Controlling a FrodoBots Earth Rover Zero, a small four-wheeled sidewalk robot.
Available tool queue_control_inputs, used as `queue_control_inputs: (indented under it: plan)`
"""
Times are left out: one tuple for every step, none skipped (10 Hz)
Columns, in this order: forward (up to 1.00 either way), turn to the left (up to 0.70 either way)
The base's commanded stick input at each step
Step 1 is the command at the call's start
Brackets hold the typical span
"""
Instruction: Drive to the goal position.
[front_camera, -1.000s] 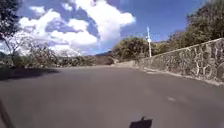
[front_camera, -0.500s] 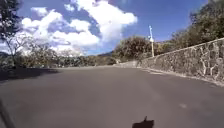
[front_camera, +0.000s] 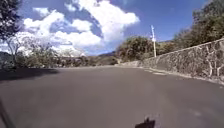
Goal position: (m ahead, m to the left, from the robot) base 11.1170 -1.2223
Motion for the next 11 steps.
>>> queue_control_inputs:
  plan:
    - [0.5, 0.0]
    - [0.5, 0.0]
    - [0.5, 0.0]
    - [0.5, 0.0]
    - [0.5, 0.0]
    - [0.5, 0.0]
    - [0.5, 0.0]
    - [0.5, 0.0]
    - [0.5, 0.0]
    - [0.5, 0.0]
    - [0.5, 0.0]
